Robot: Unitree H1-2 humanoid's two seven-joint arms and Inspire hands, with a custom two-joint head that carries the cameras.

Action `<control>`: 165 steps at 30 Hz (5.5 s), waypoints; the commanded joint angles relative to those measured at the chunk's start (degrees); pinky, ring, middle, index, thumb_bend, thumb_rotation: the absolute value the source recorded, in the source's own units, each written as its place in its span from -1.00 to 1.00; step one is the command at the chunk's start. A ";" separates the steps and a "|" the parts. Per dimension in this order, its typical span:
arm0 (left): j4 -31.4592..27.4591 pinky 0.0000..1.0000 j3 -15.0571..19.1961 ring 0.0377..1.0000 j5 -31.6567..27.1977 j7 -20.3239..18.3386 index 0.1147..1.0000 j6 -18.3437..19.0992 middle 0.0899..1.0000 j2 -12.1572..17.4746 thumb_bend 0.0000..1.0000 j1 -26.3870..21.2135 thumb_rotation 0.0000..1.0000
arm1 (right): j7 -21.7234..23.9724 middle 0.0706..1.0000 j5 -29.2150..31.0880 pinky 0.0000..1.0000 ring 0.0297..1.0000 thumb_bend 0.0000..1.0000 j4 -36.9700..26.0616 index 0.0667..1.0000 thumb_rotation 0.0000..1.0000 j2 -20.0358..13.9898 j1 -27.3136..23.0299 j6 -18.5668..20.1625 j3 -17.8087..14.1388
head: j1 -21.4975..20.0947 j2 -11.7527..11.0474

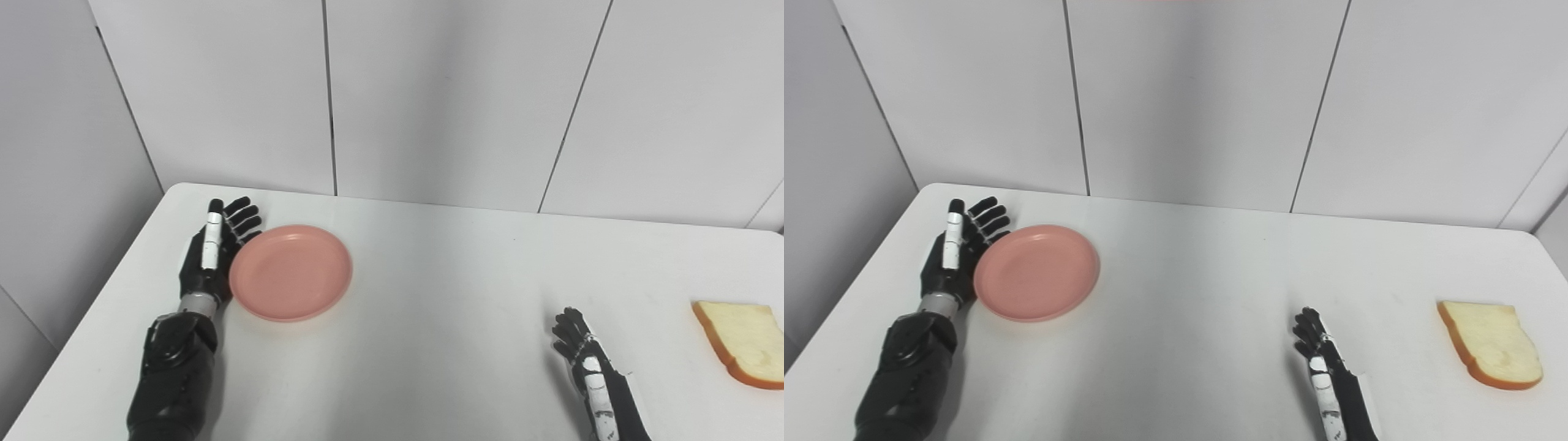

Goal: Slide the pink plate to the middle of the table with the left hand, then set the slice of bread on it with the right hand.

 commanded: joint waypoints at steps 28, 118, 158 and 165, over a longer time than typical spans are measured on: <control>4.44 0.43 -11.24 0.54 4.87 -3.56 0.35 2.39 0.46 -10.43 0.64 -1.04 0.68 | -4.39 0.81 -9.90 0.74 0.79 0.46 -4.35 0.79 1.00 5.92 0.81 4.44 4.18 | -14.06 2.95; 24.15 0.15 -8.28 0.29 3.38 -13.38 0.27 -7.46 0.25 -10.49 0.75 -4.88 0.60 | 17.32 0.88 -72.31 1.00 0.88 1.00 -0.40 0.92 0.35 -13.59 -26.25 39.42 -24.03 | -25.80 0.54; 21.56 0.11 -8.72 0.28 3.47 -13.03 0.32 -5.98 0.26 -9.71 0.77 -3.34 0.58 | 26.91 0.83 -86.88 1.00 0.85 1.00 8.53 0.88 0.73 -18.54 -30.58 39.41 -17.77 | -26.57 1.91; 21.34 0.12 -8.79 0.27 3.45 -13.28 0.30 -5.83 0.25 -9.63 0.77 -3.20 0.57 | 25.58 0.86 -88.36 1.00 0.85 1.00 12.86 0.88 0.77 -19.08 -30.15 39.41 -17.07 | -26.38 1.93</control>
